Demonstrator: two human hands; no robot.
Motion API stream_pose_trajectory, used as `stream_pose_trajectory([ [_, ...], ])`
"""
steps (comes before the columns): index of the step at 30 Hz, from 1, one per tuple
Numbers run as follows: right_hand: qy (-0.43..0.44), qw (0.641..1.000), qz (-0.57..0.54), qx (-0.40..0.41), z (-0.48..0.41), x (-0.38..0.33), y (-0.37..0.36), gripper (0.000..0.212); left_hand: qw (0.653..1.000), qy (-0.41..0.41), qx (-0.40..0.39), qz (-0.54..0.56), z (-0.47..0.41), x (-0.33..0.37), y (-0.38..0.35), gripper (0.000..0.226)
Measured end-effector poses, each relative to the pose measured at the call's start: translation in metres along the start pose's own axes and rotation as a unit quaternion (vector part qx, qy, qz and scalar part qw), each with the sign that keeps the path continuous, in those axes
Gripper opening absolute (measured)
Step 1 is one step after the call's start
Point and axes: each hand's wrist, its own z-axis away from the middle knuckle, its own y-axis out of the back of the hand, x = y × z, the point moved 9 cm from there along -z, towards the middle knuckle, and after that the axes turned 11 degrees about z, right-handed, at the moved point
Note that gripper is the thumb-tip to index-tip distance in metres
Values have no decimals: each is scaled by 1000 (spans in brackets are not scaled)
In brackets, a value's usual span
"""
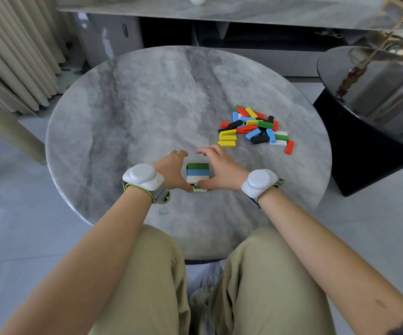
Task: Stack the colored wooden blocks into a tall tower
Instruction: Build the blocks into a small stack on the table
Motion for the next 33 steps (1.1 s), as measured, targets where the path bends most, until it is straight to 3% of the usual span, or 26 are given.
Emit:
stream_pose_trajectory([
  [2, -79, 981, -179, -12, 4, 9, -4, 69, 997, 53, -28, 50, 4, -6, -9, 96],
  [3, -123, 947, -296, -19, 7, 14, -10, 51, 992, 85, -51, 82, 7, -9, -15, 88],
  [5, -210, 843, -495, -22, 12, 20, -24, 16, 974, 131, -87, 163, 9, -13, -27, 64],
  [6, -241, 800, -549, -15, 14, 24, -30, 23, 967, 136, -82, 201, 8, -12, -28, 44],
  [7, -255, 775, -577, -19, 17, 26, -34, 28, 962, 132, -71, 229, 7, -10, -27, 23],
  [8, -257, 765, -590, -33, 18, 26, -38, 31, 958, 131, -61, 247, 7, -8, -26, 17],
  [11, -228, 756, -608, -86, 24, 11, -43, 42, 945, 126, -68, 294, 3, -7, -33, 33],
  [23, -180, 729, -646, -138, 28, -10, -39, 49, 931, 133, -81, 331, 5, -4, -40, 34],
  [31, -182, 743, -628, -144, 27, -12, -40, 46, 942, 138, -84, 294, 4, -6, -41, 30],
  [33, -190, 751, -615, -150, 27, -9, -42, 45, 946, 156, -89, 271, 9, -6, -41, 12],
])
